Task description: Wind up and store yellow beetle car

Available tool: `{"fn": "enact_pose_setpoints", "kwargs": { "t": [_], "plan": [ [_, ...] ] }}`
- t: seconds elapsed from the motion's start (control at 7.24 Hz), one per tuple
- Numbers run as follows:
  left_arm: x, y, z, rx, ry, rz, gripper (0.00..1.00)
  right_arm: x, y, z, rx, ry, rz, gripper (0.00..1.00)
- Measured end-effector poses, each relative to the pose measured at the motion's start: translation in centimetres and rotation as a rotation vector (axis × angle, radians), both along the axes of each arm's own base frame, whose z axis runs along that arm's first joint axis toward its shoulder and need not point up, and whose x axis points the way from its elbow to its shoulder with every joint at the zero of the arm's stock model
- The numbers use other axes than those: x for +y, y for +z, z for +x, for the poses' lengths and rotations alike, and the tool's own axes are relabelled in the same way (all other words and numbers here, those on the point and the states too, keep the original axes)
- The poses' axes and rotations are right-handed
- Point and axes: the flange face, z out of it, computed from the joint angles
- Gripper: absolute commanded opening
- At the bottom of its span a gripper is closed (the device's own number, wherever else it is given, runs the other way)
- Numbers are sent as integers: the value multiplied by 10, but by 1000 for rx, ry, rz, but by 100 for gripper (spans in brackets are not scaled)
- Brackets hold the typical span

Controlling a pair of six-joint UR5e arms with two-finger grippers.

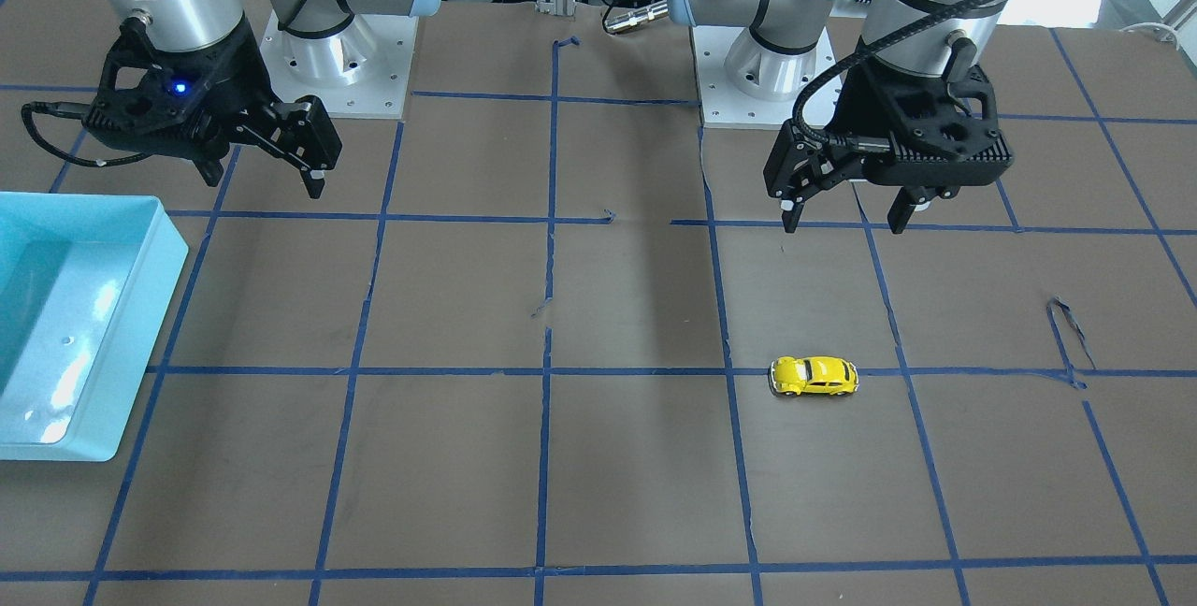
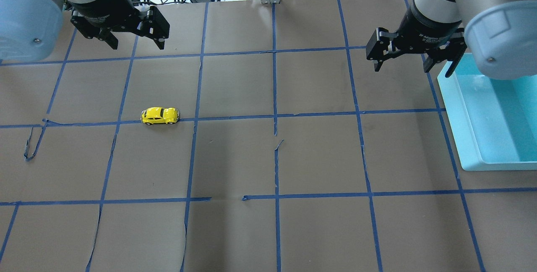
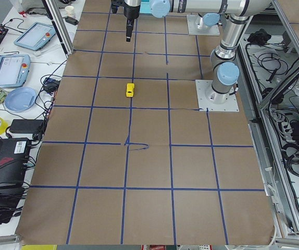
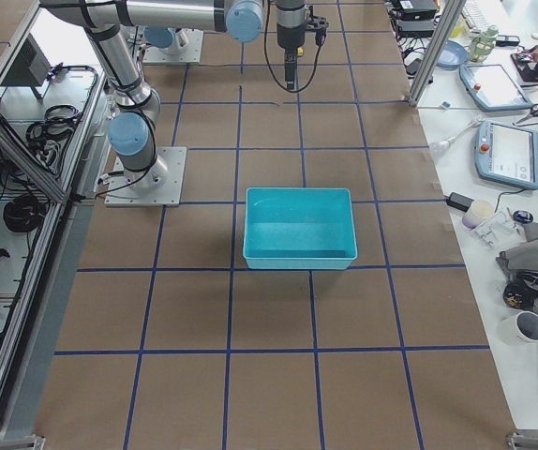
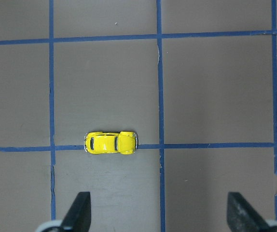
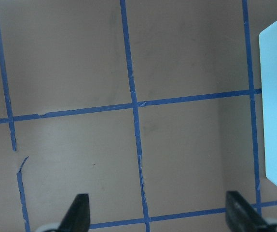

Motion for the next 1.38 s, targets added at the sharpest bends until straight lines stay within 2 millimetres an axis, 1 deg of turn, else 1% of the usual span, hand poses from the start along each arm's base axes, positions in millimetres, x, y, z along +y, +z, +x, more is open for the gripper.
{"fn": "enact_pose_setpoints", "kwargs": {
  "t": [0.28, 1.38],
  "plan": [
    [3, -8, -2, 0, -5, 13, 100, 0, -1, 0, 1, 3, 3, 100],
    [8, 0, -7, 28, -38, 3, 100, 0, -2, -1, 4, 2, 5, 100]
  ]
}}
